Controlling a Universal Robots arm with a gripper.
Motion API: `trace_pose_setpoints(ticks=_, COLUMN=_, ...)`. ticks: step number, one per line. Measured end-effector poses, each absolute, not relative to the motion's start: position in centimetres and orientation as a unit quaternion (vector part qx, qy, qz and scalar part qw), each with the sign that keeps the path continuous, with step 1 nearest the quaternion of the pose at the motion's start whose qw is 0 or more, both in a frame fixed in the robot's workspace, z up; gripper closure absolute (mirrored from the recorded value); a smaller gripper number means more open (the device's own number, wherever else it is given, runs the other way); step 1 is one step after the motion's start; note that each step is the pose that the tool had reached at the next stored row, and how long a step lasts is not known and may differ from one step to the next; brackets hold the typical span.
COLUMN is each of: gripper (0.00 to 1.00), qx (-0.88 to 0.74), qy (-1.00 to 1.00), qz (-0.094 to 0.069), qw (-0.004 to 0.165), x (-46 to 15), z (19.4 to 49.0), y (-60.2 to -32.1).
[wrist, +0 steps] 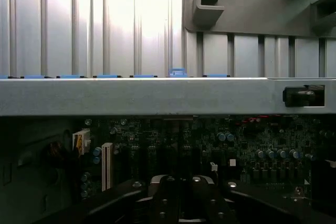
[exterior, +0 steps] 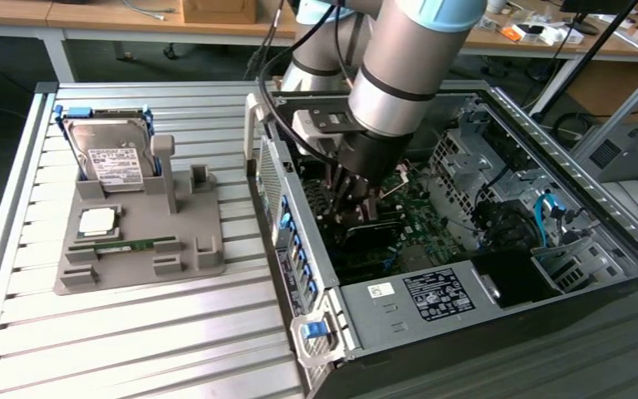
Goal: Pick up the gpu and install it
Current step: 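Press down on the gpu until it lock into place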
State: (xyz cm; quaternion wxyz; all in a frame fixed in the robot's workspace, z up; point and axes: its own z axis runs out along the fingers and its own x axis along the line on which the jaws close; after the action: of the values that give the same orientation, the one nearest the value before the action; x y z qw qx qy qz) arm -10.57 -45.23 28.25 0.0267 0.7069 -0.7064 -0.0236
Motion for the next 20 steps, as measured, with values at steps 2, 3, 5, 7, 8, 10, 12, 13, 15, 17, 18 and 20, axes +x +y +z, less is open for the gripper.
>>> trace_pose_setpoints(ticks=2, gripper=0.90, qx=0.707, qy=-0.706, qz=-0.024, qw=0.027, x=-10.3, z=28.2, y=-45.2)
trace_pose_setpoints(ticks=3, gripper=0.90, qx=0.707, qy=-0.706, qz=-0.024, qw=0.027, x=-10.1, z=28.2, y=-45.2)
trace_pose_setpoints(ticks=5, gripper=0.90, qx=0.707, qy=-0.706, qz=-0.024, qw=0.027, x=-9.7, z=28.1, y=-45.2)
trace_pose_setpoints(ticks=7, gripper=0.90, qx=0.707, qy=-0.706, qz=-0.025, qw=0.028, x=-9.3, z=28.0, y=-45.2)
trace_pose_setpoints(ticks=8, gripper=0.90, qx=0.707, qy=-0.706, qz=-0.025, qw=0.028, x=-9.2, z=27.9, y=-45.2)
trace_pose_setpoints(ticks=10, gripper=0.90, qx=0.707, qy=-0.706, qz=-0.025, qw=0.028, x=-9.0, z=27.8, y=-45.1)
trace_pose_setpoints(ticks=12, gripper=0.90, qx=0.708, qy=-0.706, qz=-0.025, qw=0.028, x=-9.0, z=27.7, y=-45.0)
trace_pose_setpoints(ticks=13, gripper=0.90, qx=0.708, qy=-0.706, qz=-0.025, qw=0.028, x=-9.0, z=27.6, y=-45.0)
trace_pose_setpoints(ticks=15, gripper=0.90, qx=0.708, qy=-0.706, qz=-0.025, qw=0.028, x=-9.0, z=27.5, y=-44.8)
trace_pose_setpoints(ticks=17, gripper=0.90, qx=0.708, qy=-0.705, qz=-0.025, qw=0.028, x=-9.0, z=27.4, y=-44.8)
trace_pose_setpoints(ticks=18, gripper=0.90, qx=0.708, qy=-0.705, qz=-0.025, qw=0.028, x=-9.0, z=27.3, y=-44.8)
trace_pose_setpoints(ticks=20, gripper=0.90, qx=0.708, qy=-0.706, qz=-0.025, qw=0.028, x=-9.0, z=27.2, y=-44.8)
